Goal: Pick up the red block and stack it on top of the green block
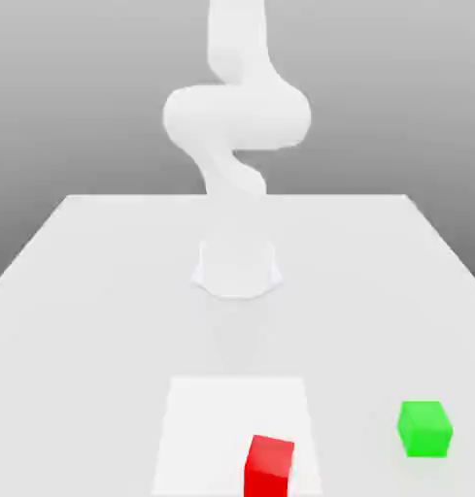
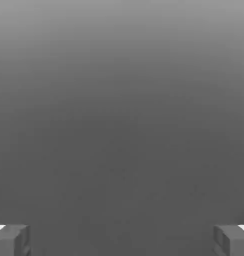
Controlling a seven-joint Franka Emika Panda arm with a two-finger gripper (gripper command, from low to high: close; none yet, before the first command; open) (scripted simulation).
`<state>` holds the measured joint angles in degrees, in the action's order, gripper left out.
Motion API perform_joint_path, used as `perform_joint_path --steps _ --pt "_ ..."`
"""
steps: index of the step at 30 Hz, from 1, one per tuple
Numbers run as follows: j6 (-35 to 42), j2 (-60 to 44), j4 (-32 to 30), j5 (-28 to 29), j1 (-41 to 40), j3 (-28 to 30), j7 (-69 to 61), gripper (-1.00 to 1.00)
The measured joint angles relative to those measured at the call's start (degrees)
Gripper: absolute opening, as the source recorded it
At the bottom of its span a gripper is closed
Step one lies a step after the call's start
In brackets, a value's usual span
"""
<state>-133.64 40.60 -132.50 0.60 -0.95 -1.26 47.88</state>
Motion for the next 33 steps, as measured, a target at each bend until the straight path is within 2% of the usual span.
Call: perform_joint_path --steps 17,25,30,31,33 --pt "-12.7 -35.7 -4.9 4.7 -3.6 -5.7 14.3 0.00" --pt "-18.8 -52.0 -7.2 3.6 -2.7 -6.2 18.7 0.00" --pt "-26.5 -62.3 -6.1 5.7 -1.3 -4.4 20.8 0.00" --pt "-27.5 -63.6 -5.9 6.0 -1.1 -4.2 21.0 -1.00" --pt "-27.5 -63.6 -5.9 6.0 -1.1 -4.2 21.0 -1.00"
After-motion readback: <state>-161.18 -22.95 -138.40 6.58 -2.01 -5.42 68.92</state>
